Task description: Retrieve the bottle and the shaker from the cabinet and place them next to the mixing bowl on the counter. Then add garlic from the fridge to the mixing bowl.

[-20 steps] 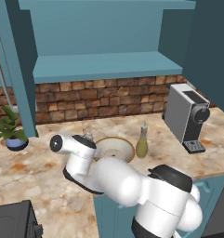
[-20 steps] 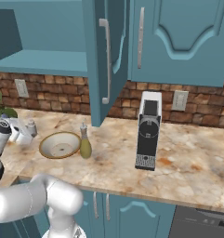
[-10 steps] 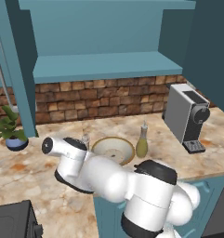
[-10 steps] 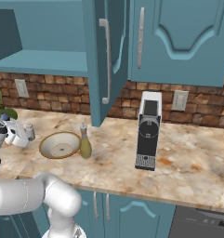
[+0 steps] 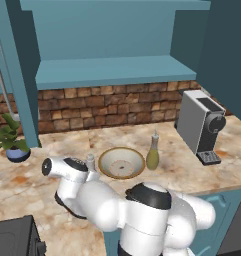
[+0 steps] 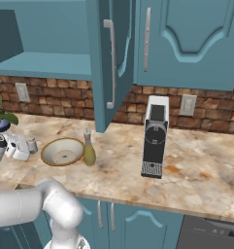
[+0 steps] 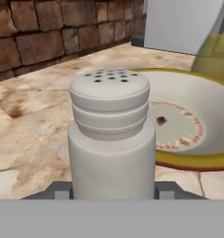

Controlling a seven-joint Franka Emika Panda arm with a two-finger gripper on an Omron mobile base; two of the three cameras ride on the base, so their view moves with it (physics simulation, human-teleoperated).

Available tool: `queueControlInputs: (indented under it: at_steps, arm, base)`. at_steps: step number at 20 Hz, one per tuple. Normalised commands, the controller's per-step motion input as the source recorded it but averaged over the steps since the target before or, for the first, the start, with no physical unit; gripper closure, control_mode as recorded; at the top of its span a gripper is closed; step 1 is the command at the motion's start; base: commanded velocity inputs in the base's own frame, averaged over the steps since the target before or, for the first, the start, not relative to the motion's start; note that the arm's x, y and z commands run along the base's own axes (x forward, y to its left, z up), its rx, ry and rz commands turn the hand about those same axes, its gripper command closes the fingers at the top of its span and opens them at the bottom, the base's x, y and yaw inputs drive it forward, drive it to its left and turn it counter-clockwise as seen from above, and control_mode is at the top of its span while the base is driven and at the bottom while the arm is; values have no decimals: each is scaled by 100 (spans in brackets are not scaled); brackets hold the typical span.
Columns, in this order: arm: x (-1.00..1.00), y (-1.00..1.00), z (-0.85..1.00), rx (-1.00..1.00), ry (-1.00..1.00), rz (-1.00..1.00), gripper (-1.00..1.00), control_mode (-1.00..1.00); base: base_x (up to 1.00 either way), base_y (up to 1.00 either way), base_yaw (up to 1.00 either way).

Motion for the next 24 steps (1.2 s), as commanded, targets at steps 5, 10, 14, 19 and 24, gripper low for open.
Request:
queueControlInputs:
  at_steps: [5, 10, 14, 19, 24]
  arm:
    - [2, 0, -18, -1, 0, -2, 100, -100]
    - [8, 0, -12, 0, 0, -1, 100, -100]
    - [9, 0, -12, -1, 0, -3, 100, -100]
    - [22, 0, -26, -3, 0, -5, 100, -100]
    - [19, 1, -34, 0, 0, -4, 100, -100]
  base:
    - [0, 0, 0]
    - [0, 0, 0]
    - [0, 0, 0]
    - [0, 0, 0]
    - [0, 0, 0]
